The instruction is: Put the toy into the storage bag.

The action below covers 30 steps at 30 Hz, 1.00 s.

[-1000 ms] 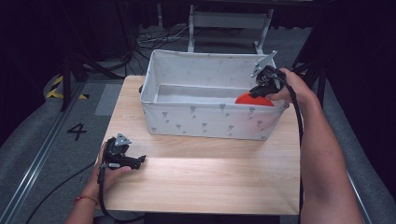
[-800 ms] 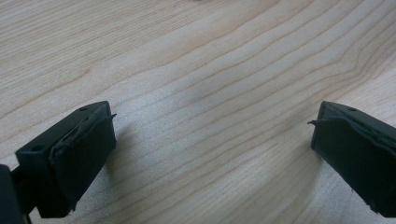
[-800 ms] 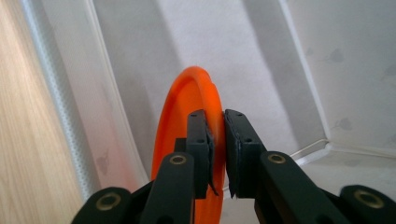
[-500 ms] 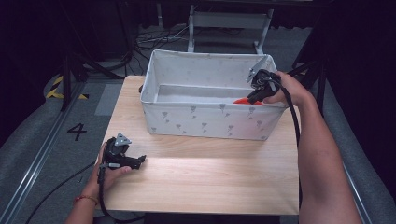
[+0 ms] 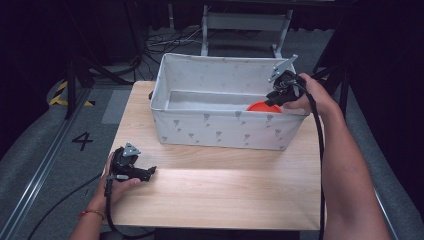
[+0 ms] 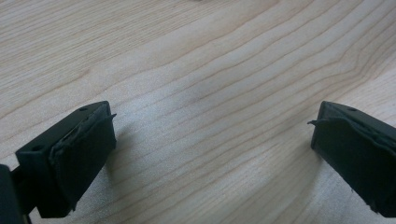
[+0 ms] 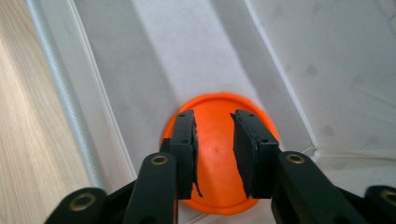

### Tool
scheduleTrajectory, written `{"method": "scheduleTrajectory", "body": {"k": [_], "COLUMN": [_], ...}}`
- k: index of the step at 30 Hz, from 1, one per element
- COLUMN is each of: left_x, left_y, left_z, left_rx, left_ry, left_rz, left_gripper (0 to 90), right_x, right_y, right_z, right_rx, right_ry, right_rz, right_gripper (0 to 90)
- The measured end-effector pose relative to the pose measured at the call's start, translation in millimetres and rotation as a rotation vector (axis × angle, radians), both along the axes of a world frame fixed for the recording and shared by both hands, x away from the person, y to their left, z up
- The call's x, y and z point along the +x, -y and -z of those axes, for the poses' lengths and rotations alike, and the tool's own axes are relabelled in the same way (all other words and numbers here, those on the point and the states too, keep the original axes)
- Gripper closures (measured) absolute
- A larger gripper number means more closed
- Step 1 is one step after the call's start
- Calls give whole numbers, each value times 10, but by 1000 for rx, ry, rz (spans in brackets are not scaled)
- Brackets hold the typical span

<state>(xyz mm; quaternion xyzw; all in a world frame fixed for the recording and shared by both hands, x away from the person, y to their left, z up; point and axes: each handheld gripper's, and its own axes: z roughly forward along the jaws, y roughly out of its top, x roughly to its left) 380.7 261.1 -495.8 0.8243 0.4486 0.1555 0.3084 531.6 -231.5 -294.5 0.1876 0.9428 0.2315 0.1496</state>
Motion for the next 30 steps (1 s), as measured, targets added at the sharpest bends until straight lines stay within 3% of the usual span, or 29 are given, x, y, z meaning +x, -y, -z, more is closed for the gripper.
{"method": "scheduleTrajectory", "body": {"k": [5, 13, 24, 30], "left_x": [0, -1, -3, -3], "left_y": [0, 1, 2, 2], "left_z": [0, 0, 0, 0], "left_rx": [0, 2, 2, 2], "left_ry": [1, 1, 2, 2], "left_rz": [0, -1, -3, -3], "left_gripper": [2, 2, 3, 3], "right_x": [-77, -307, -667, -858], "right_y": [93, 210, 310, 352], "right_z": [-78, -171, -248, -259], "right_rx": [114, 246, 338, 343], "right_ry": [59, 151, 258, 302], "right_rz": [61, 137, 195, 227], "right_gripper": [592, 450, 370, 310]}}
